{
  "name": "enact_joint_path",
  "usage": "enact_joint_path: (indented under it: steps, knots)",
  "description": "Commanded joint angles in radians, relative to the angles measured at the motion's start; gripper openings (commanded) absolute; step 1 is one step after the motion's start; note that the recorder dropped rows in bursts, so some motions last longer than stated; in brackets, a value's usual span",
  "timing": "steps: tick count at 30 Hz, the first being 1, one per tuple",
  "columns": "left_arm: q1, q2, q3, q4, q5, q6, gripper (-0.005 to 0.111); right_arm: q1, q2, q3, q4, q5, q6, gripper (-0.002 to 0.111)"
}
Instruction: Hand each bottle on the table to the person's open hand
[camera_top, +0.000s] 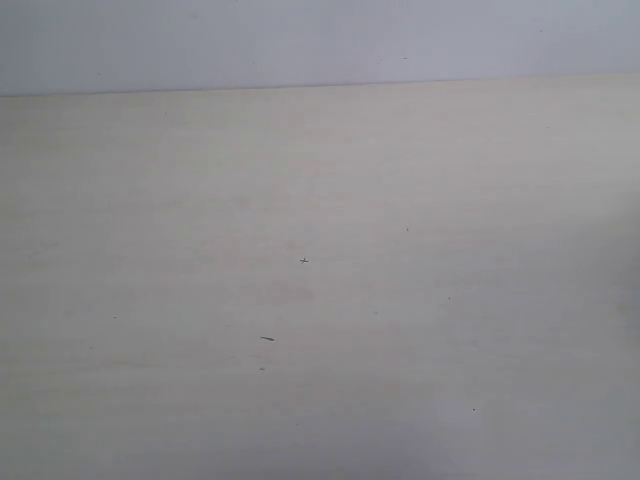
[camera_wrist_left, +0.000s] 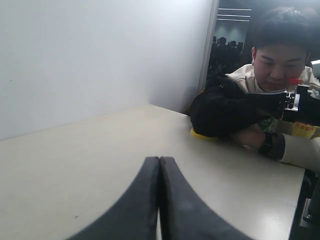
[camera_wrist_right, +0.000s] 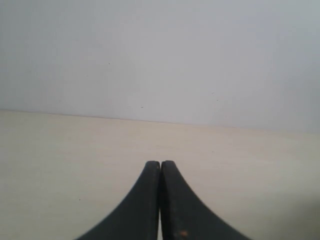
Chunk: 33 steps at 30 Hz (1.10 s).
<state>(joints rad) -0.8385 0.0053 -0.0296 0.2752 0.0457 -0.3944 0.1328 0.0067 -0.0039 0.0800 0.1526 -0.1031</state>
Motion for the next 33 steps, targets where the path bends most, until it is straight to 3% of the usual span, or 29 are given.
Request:
enact_joint_path:
  steps: [1,17,19,22,25,30,33]
  knots:
    - [0.001,-0.005,0.002,0.003,-0.013,0.001,0.0,-0.004,-0.007,0.004,-0.004,-0.012,-0.002,0.001]
    - [0.023,-0.005,0.002,0.002,-0.013,0.001,0.0,-0.004,-0.007,0.004,-0.006,-0.012,-0.002,0.001]
    - [0.111,-0.005,0.002,0.002,-0.013,0.001,0.0,-0.004,-0.007,0.004,-0.006,-0.012,-0.002,0.001]
    - [0.329,-0.005,0.002,0.002,-0.026,0.001,0.0,-0.004,-0.007,0.004,-0.006,-0.012,-0.002,0.001]
    - [0.474,-0.005,0.002,0.002,-0.034,-0.007,0.0,-0.004,-0.007,0.004,-0.004,-0.012,-0.001,0.001]
    - [0.685,-0.005,0.017,0.0,0.003,-0.009,0.0,-0.004,-0.007,0.004,-0.004,-0.012,-0.001,0.001]
    - [0.769,-0.005,0.03,0.0,-0.083,-0.009,0.0,-0.004,-0.007,0.004,-0.004,-0.012,-0.001,0.001]
